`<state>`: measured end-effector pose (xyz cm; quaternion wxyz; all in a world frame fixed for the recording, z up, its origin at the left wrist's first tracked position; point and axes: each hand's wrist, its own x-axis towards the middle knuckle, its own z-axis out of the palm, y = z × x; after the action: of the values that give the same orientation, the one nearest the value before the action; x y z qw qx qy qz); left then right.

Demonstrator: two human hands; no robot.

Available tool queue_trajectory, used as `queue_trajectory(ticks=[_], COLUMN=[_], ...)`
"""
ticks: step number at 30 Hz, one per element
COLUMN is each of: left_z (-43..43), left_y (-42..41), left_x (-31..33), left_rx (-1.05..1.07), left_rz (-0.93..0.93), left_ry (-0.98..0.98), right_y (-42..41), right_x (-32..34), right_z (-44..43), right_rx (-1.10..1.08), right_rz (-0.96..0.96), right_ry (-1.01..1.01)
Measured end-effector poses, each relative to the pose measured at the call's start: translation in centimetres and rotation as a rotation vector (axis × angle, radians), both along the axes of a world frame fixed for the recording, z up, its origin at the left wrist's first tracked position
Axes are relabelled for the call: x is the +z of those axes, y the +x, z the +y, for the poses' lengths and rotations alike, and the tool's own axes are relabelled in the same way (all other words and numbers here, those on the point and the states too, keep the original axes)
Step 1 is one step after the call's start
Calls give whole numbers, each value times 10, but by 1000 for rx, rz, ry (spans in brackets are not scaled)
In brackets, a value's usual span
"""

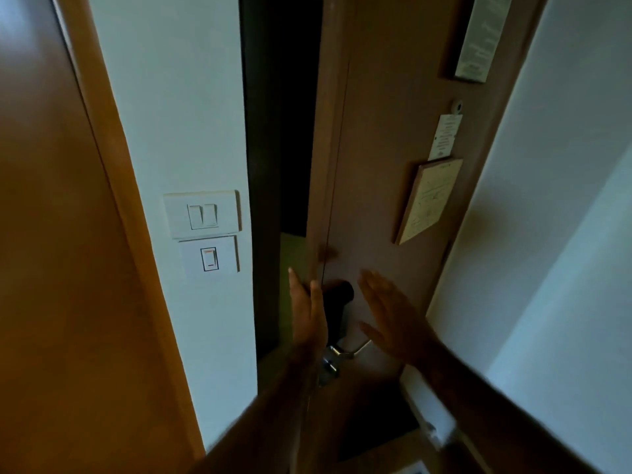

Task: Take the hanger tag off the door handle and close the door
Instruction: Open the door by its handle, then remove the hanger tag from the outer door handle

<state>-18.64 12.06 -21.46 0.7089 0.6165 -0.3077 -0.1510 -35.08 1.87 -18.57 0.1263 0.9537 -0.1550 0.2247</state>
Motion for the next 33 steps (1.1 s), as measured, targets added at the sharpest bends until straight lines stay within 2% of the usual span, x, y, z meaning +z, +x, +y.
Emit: queue_trajectory(ticks=[2,4,8,11,14,18,21,25,33], left_z=[3,5,12,20,24,29,33,32,-4], left_y=[-26,-47,-87,-120,-144,-148,-126,-98,-85], left_x=[-10,-22,-35,-33,-40,-70,-102,-133,-134], left_rx=[7,17,-20,-40,-102,-202,-236,-376,-654], left_rz=[68,34,-74,-87,-126,-294,-274,-383,-319], left_ry=[-14,-7,22,20,17,3,159,341,695], right_y=[-4,-6,-13,-26,-52,-92,-116,-147,-184], right_x=[45,82,128,136,131,126,126,122,127], right_z=[17,33,50,45,33,19,14,10,8], right_rx=[61,116,128,119,97,63,57,41,30], right_rz=[-72,-86,54,171,214,217,213,206,230], right_ry=[-157,-315,-655,-795,-856,-944,-983,-993,-1066])
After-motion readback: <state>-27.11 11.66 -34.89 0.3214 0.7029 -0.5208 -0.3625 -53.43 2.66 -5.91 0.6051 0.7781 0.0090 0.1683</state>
